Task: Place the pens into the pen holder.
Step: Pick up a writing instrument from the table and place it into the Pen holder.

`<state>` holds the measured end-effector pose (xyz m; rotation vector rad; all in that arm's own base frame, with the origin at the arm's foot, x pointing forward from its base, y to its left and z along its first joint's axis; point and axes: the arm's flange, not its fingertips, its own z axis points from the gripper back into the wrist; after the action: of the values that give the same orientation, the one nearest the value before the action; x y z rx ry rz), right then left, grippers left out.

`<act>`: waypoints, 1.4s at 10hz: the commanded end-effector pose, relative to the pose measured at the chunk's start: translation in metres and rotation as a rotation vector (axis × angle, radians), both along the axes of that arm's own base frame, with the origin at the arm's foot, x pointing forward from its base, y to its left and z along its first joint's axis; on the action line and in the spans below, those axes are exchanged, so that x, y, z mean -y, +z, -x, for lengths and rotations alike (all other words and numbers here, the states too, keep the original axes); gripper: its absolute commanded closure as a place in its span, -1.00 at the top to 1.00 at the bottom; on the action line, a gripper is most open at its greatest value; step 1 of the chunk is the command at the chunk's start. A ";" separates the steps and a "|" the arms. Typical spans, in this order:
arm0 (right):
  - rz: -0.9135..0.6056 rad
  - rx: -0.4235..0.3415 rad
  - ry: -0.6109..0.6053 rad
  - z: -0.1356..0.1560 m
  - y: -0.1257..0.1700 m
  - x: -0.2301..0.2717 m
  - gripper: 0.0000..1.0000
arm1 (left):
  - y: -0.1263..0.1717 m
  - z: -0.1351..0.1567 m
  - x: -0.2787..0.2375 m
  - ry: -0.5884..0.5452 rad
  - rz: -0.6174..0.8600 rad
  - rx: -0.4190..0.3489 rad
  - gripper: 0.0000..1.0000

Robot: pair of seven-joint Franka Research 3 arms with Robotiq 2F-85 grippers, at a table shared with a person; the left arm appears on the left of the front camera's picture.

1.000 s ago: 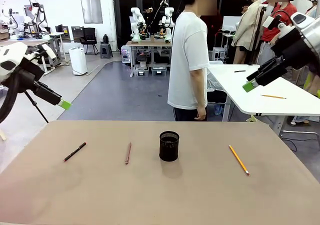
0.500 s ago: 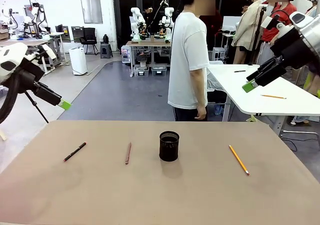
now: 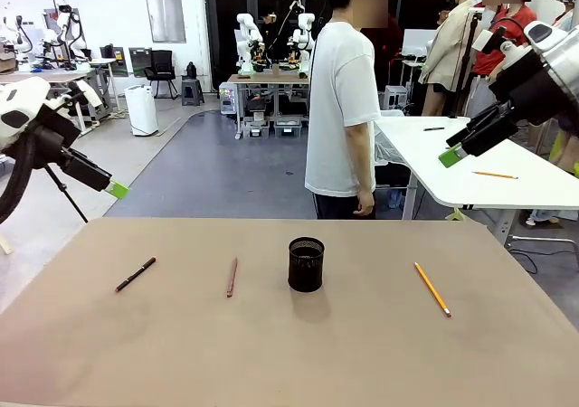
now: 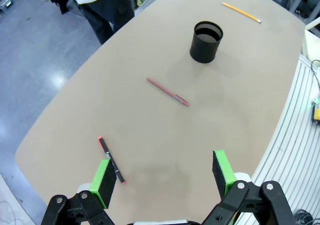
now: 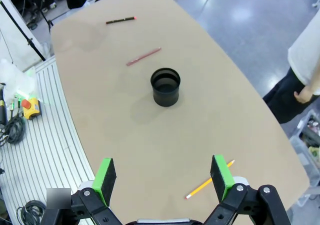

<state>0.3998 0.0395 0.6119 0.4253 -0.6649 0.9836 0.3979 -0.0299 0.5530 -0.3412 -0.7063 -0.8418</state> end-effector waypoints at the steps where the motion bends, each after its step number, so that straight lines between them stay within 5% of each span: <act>1: -0.014 0.003 0.013 0.000 0.000 0.001 1.00 | -0.001 0.000 0.000 0.000 -0.003 -0.001 1.00; 5: -0.014 0.003 0.013 0.000 0.000 0.001 1.00 | 0.000 0.000 0.000 0.000 0.000 0.000 1.00; 8: -0.014 0.003 0.013 0.000 0.000 0.001 1.00 | 0.001 -0.025 0.014 0.253 -0.210 -0.192 1.00; 13: -0.014 0.003 0.013 0.000 0.000 0.001 1.00 | -0.030 -0.049 0.023 0.400 -0.369 -0.425 1.00; 14: -0.014 0.003 0.013 0.000 0.000 0.001 1.00 | -0.036 -0.053 0.023 0.410 -0.333 -0.415 1.00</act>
<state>0.3996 0.0394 0.6119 0.4244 -0.6640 0.9833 0.4473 -0.0534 0.5121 -0.0338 -0.2207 -0.4825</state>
